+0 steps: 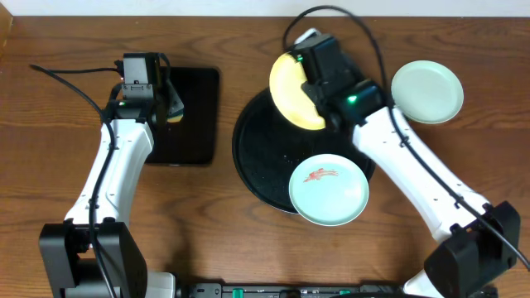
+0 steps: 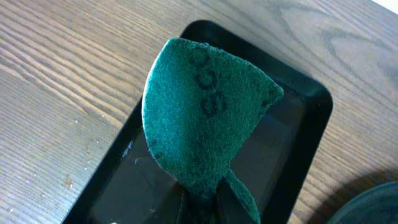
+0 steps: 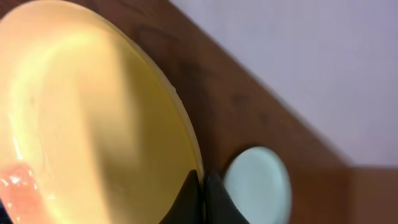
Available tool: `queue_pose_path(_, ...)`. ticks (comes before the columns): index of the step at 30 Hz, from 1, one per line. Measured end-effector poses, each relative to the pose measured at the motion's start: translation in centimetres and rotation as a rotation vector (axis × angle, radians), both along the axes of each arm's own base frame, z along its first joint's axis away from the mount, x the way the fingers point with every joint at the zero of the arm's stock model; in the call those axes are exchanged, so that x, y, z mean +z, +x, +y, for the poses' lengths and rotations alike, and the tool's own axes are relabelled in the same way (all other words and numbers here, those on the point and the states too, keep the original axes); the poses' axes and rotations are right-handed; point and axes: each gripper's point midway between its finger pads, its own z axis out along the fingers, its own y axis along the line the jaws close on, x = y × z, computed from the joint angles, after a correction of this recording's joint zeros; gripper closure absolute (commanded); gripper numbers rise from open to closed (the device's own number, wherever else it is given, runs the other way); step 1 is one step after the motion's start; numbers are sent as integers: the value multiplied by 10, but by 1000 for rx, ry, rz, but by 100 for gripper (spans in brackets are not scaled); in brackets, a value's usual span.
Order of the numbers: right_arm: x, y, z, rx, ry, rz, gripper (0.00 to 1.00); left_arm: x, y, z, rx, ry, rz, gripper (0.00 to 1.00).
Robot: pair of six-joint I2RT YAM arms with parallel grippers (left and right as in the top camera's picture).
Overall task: Clean dirty plates on tray and stack at the side
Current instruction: 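Lift the yellow plate with the right gripper and carry it to the right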
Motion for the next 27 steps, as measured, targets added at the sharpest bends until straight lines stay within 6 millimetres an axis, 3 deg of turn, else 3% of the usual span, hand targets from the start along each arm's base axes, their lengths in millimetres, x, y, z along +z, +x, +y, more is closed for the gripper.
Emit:
queue_pose_path(13,51,-8,42,210,-490,-179,99,-1,-1,-3,-9,-12,5,92)
queue_pose_path(19,57,-12,49,244,-568,-190,99,-2,-2,-3,-9,-12,14,92)
queue_pose_path(27,57,-7,40,204,-541,-191,99,-2,-2,-3,-9,-12,14,92)
